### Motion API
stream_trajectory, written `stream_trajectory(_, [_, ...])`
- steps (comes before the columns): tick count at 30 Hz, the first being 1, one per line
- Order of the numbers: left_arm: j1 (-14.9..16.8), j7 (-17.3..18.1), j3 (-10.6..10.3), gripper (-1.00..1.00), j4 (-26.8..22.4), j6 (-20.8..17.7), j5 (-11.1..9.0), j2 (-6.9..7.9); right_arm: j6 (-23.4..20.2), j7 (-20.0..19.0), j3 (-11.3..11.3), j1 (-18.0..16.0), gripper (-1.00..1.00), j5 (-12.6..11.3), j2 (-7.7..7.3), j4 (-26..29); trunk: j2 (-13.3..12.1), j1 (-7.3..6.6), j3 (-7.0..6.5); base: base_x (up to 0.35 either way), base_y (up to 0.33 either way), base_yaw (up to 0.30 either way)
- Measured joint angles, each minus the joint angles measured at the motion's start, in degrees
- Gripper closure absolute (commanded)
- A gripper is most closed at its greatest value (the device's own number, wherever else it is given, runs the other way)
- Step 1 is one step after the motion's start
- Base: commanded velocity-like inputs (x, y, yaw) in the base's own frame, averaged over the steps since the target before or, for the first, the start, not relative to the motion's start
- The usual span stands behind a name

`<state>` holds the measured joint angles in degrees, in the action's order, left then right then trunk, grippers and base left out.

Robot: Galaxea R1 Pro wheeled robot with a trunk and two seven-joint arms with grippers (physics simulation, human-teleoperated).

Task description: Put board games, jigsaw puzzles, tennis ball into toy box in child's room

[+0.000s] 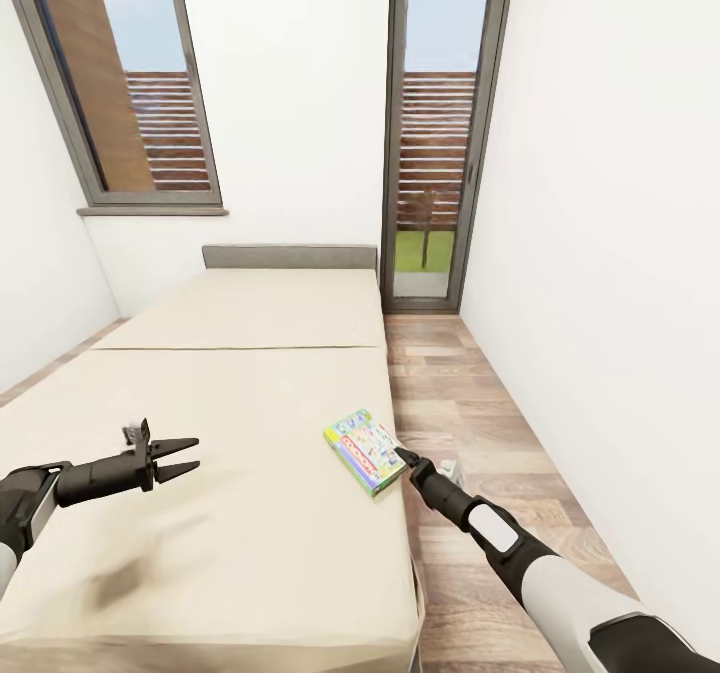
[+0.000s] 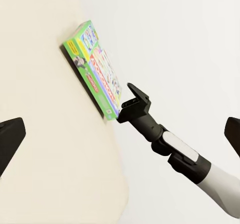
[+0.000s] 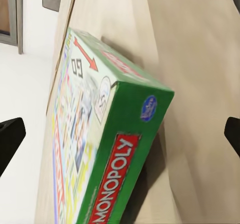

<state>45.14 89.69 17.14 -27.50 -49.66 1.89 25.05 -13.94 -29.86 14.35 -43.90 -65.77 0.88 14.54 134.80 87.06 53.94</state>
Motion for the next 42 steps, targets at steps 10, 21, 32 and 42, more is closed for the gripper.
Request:
stream_trajectory(10, [0.0,0.0,0.04,-1.0,0.0,0.07,0.0,0.0,0.02,0.0,0.46,0.0,-1.0,0.0,-0.01,0.0,0.0,0.01,0.0,0.061,0.0,0.0])
stream_trajectory(21, [-0.02,0.0,0.09,-1.0,0.0,0.08,-0.03,0.0,0.02,0.0,0.49,0.0,-1.0,0.0,0.02,0.0,0.0,0.01,0.0,0.004,0.0,0.0])
stream_trajectory(32, [0.0,0.0,0.09,-1.0,0.0,0.08,-0.02,0.0,0.05,0.0,0.49,0.0,-1.0,0.0,0.02,0.0,0.0,0.01,0.0,0.0,0.0,0.0])
stream_trajectory(42, [0.01,0.0,0.09,-1.0,0.0,0.08,0.0,0.0,0.08,0.0,0.57,0.0,1.0,0.02,0.02,0.0,0.0,0.01,0.0,0.0,0.0,0.0])
